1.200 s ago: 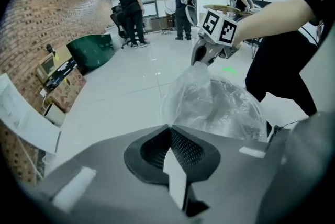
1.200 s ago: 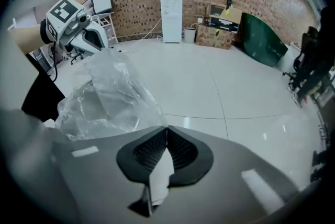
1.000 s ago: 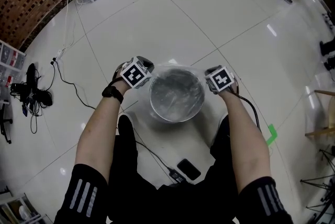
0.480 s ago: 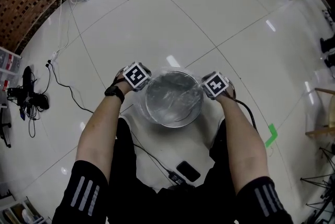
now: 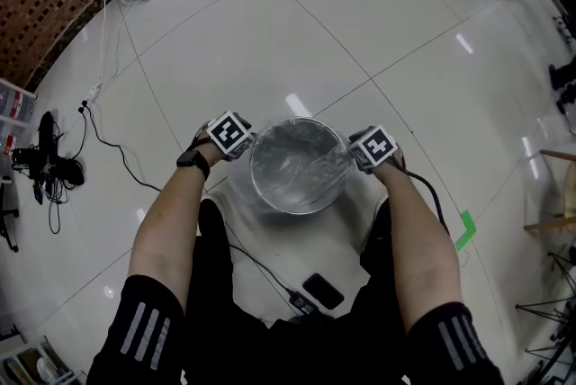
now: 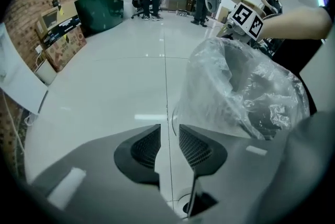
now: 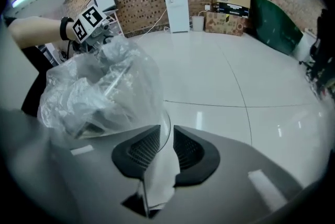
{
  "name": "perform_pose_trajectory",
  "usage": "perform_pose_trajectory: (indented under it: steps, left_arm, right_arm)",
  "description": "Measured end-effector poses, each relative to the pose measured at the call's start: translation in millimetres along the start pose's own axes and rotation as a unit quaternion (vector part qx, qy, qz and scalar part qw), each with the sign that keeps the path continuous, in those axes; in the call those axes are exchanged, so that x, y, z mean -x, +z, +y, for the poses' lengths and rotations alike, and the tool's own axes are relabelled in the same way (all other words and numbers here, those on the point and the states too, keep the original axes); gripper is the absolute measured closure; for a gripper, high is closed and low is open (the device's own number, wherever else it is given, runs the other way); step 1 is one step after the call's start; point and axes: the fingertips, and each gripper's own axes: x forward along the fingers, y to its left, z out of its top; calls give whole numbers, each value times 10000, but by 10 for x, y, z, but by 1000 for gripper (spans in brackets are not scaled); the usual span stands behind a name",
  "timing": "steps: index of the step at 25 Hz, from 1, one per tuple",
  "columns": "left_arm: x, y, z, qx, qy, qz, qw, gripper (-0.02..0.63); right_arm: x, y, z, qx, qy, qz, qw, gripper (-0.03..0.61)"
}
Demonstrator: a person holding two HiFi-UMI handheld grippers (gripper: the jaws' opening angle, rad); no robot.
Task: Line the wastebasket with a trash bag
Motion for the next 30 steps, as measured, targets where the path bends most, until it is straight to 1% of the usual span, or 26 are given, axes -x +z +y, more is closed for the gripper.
perform_pose_trajectory:
  steps: [2, 3, 5, 7, 10, 12, 15, 19, 22, 24, 27, 29, 30]
  left_arm:
    - [112, -10, 19, 137, 4, -125, 9998, 489]
    - [169, -22, 27, 262, -8, -198, 9995, 472]
    - [265, -77, 27, 569, -52, -307, 9979, 465]
    - [335, -195, -14, 728, -76, -236, 9970, 464]
    - [460, -410, -97, 692, -10, -11, 9976, 463]
    - [598, -478, -129, 576, 143, 53, 9982, 463]
    - [898, -339, -259, 192, 334, -80, 9992, 465]
    - [1291, 61, -743, -597, 193, -409, 9972, 465]
    - [1408, 213, -1174, -1058, 112, -519, 9930, 465]
    - [1400, 225, -1441, -1368, 109, -466, 9894, 465]
    - [1276, 184, -1768, -1817, 133, -269, 9829, 465]
    - [1157, 172, -1955, -2031, 107, -194, 9789, 465]
    - [1100, 167, -2039, -2147, 85, -170, 9765, 465]
  right_arm:
    - [64, 11, 2, -208, 79, -165, 9996, 475]
    - [93, 25, 13, -287, 126, -253, 9992, 468]
    - [127, 32, 63, -409, 260, -341, 9982, 466]
    - [139, -20, 146, -421, 405, -270, 9979, 466]
    - [160, -142, 226, -233, 417, -79, 9988, 466]
    - [206, -193, 235, -115, 331, -2, 9994, 466]
    - [294, -142, 229, -52, 223, -100, 9997, 466]
    - [422, -110, 251, 14, 35, -70, 10000, 466]
    - [504, -153, 303, 255, -49, 22, 9997, 466]
    - [586, -160, 339, 434, -105, 25, 9990, 466]
    - [758, -148, 377, 627, -132, -23, 9979, 466]
    - [892, -133, 466, 870, 13, -86, 9962, 466]
    - [952, -125, 558, 1095, 153, -111, 9938, 466]
